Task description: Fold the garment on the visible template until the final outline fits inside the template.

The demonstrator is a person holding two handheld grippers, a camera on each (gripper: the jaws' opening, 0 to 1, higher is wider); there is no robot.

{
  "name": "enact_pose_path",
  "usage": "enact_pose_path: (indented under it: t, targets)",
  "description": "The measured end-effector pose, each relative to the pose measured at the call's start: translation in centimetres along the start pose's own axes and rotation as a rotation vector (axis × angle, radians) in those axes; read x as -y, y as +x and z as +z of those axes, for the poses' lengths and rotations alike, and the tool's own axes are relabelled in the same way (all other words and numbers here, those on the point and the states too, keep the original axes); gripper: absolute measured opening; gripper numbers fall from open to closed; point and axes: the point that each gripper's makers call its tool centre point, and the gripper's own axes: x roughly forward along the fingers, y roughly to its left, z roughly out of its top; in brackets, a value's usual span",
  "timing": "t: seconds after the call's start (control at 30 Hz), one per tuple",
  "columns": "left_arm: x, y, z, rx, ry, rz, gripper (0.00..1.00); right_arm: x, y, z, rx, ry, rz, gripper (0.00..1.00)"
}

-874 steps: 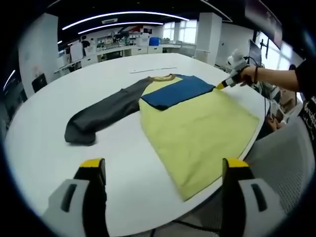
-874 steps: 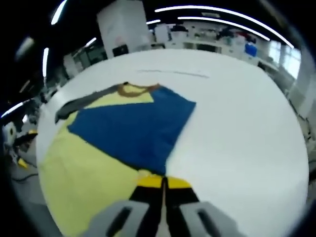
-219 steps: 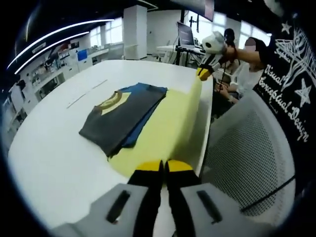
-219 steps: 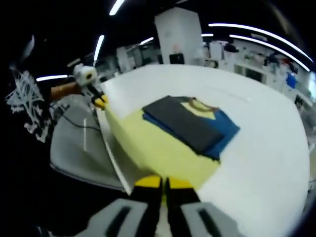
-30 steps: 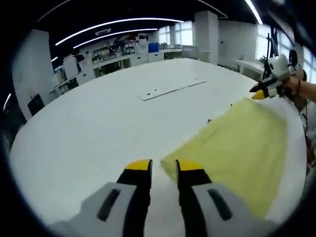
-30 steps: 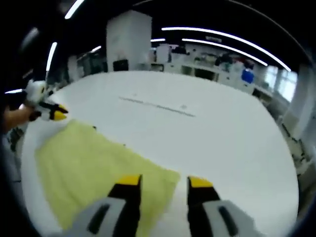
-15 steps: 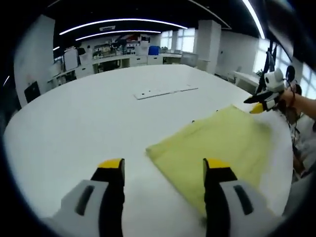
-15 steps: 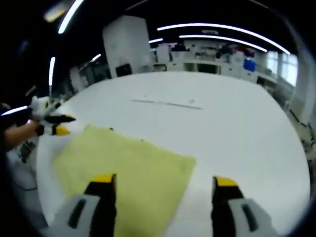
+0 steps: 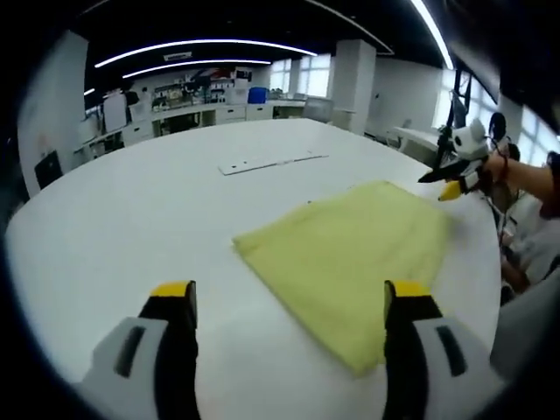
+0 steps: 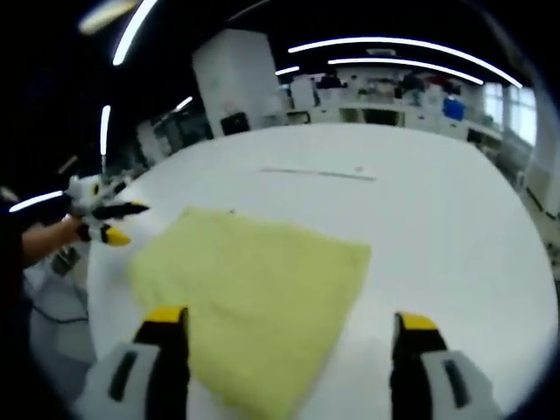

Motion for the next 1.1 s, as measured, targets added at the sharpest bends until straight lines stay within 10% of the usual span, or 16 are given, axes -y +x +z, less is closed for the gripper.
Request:
enact_pose_path:
  t: [0.57,1.1]
  targets:
    - [3.8,-2.1,-2.5,0.022,-0.018,-0.084,0.90,-2.6,-2.7,-4.3,-0.021,-0.045,0.067,0.95]
    - [5.4,-3.1,-4.3,-0.012,0.039,-0.096,0.45,-3.4,-3.4,-6.5,-0.033,-0.043,0.058,0.60]
